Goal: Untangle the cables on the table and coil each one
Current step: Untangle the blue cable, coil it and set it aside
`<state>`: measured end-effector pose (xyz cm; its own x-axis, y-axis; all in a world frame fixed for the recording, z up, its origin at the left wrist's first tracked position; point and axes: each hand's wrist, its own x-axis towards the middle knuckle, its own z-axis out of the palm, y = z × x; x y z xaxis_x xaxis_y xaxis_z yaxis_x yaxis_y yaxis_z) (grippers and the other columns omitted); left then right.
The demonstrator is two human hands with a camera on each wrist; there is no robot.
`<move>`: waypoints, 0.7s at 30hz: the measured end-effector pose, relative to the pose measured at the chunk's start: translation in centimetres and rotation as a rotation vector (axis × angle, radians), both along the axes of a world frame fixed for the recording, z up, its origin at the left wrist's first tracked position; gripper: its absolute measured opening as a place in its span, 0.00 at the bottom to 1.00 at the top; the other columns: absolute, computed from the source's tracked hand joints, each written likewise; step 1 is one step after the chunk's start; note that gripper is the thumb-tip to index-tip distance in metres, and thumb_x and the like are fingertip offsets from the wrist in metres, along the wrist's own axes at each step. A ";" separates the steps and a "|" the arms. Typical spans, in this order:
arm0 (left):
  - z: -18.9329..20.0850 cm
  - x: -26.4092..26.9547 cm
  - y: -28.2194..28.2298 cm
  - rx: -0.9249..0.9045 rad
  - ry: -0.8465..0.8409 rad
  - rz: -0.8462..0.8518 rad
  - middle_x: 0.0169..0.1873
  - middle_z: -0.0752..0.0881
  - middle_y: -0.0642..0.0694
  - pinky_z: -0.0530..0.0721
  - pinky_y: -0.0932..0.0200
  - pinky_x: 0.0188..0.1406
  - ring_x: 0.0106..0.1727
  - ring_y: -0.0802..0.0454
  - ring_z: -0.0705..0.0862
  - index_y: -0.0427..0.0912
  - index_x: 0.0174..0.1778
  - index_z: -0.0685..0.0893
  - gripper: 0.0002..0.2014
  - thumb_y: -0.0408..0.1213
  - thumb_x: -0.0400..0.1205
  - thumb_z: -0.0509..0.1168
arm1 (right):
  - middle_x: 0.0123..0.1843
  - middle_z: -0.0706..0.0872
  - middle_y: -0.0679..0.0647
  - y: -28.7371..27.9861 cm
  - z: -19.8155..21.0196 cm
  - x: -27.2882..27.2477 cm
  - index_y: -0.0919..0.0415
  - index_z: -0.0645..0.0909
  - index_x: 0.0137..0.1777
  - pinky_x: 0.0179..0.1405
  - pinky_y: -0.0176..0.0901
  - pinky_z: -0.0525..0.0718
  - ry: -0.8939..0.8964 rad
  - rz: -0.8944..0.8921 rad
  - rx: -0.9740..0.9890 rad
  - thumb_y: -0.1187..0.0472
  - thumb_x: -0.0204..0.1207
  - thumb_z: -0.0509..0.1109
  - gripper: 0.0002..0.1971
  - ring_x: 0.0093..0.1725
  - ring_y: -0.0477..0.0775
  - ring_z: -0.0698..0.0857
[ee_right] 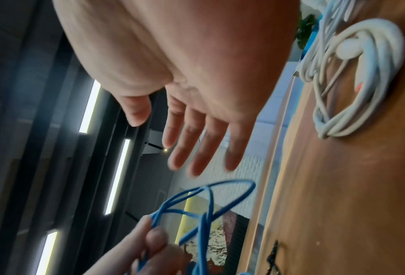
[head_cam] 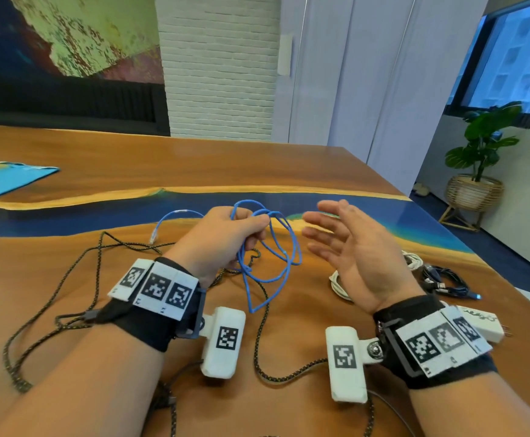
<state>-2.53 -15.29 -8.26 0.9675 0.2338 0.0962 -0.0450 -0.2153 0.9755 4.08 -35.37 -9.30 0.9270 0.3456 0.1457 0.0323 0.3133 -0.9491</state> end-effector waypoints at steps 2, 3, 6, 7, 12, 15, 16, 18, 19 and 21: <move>-0.2 0.0 -0.1 -0.020 -0.008 -0.013 0.24 0.73 0.49 0.63 0.65 0.15 0.19 0.56 0.64 0.37 0.44 0.87 0.13 0.41 0.89 0.65 | 0.50 0.92 0.61 0.2 0.3 -0.6 0.61 0.83 0.64 0.58 0.58 0.87 -0.011 0.098 0.011 0.50 0.77 0.72 0.20 0.44 0.61 0.91; -0.2 0.0 -0.1 -0.038 -0.017 -0.012 0.25 0.73 0.49 0.63 0.64 0.16 0.20 0.55 0.64 0.36 0.47 0.88 0.12 0.40 0.89 0.65 | 0.49 0.91 0.62 0.4 0.1 -0.7 0.62 0.84 0.63 0.55 0.58 0.88 -0.042 0.097 -0.026 0.55 0.77 0.74 0.17 0.40 0.60 0.90; 0.0 -0.3 0.1 -0.075 -0.054 -0.060 0.26 0.71 0.48 0.62 0.65 0.16 0.20 0.55 0.63 0.33 0.52 0.89 0.14 0.40 0.89 0.65 | 0.52 0.87 0.63 0.6 -0.8 -0.3 0.60 0.86 0.60 0.48 0.59 0.91 -0.117 -0.021 -0.160 0.69 0.81 0.74 0.10 0.41 0.57 0.86; 0.1 -0.4 0.1 -0.077 -0.063 -0.085 0.26 0.71 0.48 0.62 0.65 0.16 0.21 0.56 0.63 0.33 0.52 0.89 0.14 0.41 0.89 0.64 | 0.54 0.87 0.62 0.7 -1.0 -0.2 0.58 0.87 0.60 0.49 0.61 0.91 -0.112 -0.035 -0.181 0.69 0.81 0.73 0.10 0.45 0.58 0.87; 0.3 -0.7 -0.2 -0.097 -0.091 -0.154 0.25 0.70 0.49 0.67 0.69 0.18 0.22 0.56 0.65 0.37 0.51 0.93 0.13 0.40 0.88 0.65 | 0.56 0.94 0.55 0.5 -1.5 0.5 0.51 0.89 0.61 0.60 0.61 0.87 -0.142 0.018 -0.309 0.62 0.85 0.70 0.09 0.56 0.57 0.91; 0.2 -0.4 0.1 -0.125 -0.117 -0.142 0.23 0.71 0.49 0.68 0.70 0.20 0.22 0.57 0.69 0.20 0.55 0.86 0.21 0.41 0.87 0.66 | 0.50 0.93 0.57 0.2 -1.5 0.6 0.54 0.92 0.53 0.51 0.53 0.86 -0.155 0.039 -0.287 0.65 0.85 0.70 0.09 0.46 0.52 0.89; 0.2 -0.4 0.2 -0.133 -0.118 -0.143 0.24 0.70 0.48 0.67 0.68 0.21 0.23 0.55 0.68 0.22 0.55 0.87 0.23 0.45 0.86 0.67 | 0.47 0.91 0.59 0.2 -1.3 0.4 0.57 0.91 0.51 0.47 0.51 0.87 -0.114 0.065 -0.216 0.67 0.85 0.69 0.10 0.42 0.52 0.87; 0.1 -0.3 0.4 -0.141 -0.095 -0.149 0.25 0.70 0.48 0.62 0.62 0.22 0.24 0.54 0.65 0.34 0.52 0.93 0.24 0.54 0.83 0.66 | 0.40 0.84 0.62 0.1 -0.7 0.1 0.61 0.89 0.50 0.36 0.48 0.87 -0.045 0.107 -0.098 0.70 0.85 0.66 0.10 0.32 0.51 0.82; 0.0 -0.2 0.5 -0.137 -0.086 -0.144 0.26 0.70 0.48 0.61 0.61 0.21 0.24 0.54 0.64 0.38 0.51 0.94 0.23 0.56 0.84 0.66 | 0.37 0.81 0.61 0.0 -0.5 0.1 0.63 0.87 0.49 0.28 0.45 0.84 -0.022 0.115 -0.074 0.70 0.86 0.65 0.09 0.26 0.50 0.78; -0.1 -0.1 0.6 -0.108 -0.093 -0.109 0.28 0.72 0.45 0.61 0.61 0.20 0.23 0.54 0.63 0.37 0.49 0.94 0.20 0.51 0.87 0.65 | 0.34 0.77 0.56 -0.4 -0.3 0.3 0.63 0.84 0.50 0.14 0.36 0.68 0.027 0.127 -0.060 0.69 0.88 0.62 0.09 0.19 0.46 0.66</move>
